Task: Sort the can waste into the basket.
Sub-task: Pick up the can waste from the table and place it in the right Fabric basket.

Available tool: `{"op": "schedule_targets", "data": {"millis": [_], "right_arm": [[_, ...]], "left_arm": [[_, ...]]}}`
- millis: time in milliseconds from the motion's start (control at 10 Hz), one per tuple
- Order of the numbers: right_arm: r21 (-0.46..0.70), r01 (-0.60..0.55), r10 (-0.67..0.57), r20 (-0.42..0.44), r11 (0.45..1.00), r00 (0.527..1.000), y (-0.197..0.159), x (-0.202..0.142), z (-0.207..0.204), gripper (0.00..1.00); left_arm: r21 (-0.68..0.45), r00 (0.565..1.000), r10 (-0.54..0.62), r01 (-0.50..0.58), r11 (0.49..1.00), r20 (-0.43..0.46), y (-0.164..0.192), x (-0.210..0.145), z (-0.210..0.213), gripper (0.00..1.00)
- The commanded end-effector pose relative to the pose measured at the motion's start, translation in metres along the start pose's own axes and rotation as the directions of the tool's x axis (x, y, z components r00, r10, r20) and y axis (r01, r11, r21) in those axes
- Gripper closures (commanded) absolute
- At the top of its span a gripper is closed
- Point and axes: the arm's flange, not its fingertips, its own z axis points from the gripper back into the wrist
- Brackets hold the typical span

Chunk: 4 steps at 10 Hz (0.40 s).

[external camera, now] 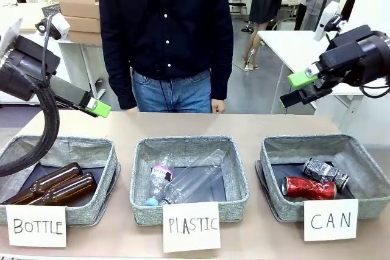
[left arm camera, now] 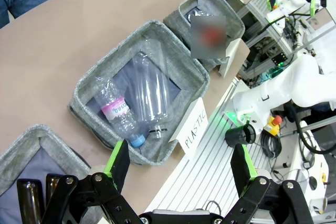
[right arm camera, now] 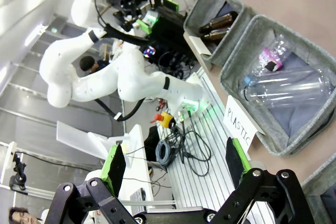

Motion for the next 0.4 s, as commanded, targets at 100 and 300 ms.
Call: {"op": "schedule_targets", "data": {"millis": [100,300], "right_arm": [[-0.001,-0.026,0.026,-0.008,1.000,1.000,-0.0010,0.0011,0.0029,0.00],[-0.001,-0.026,0.026,-0.008,1.000,1.000,-0.0010,0.0011,0.0029,0.00]], "left_arm": [[-0.007,1.000,0.002,-0.002,1.000,0.018,0.0017,0.0024,0.0010,0.00],[-0.007,1.000,0.002,-0.002,1.000,0.018,0.0017,0.0024,0.0010,0.00]]}}
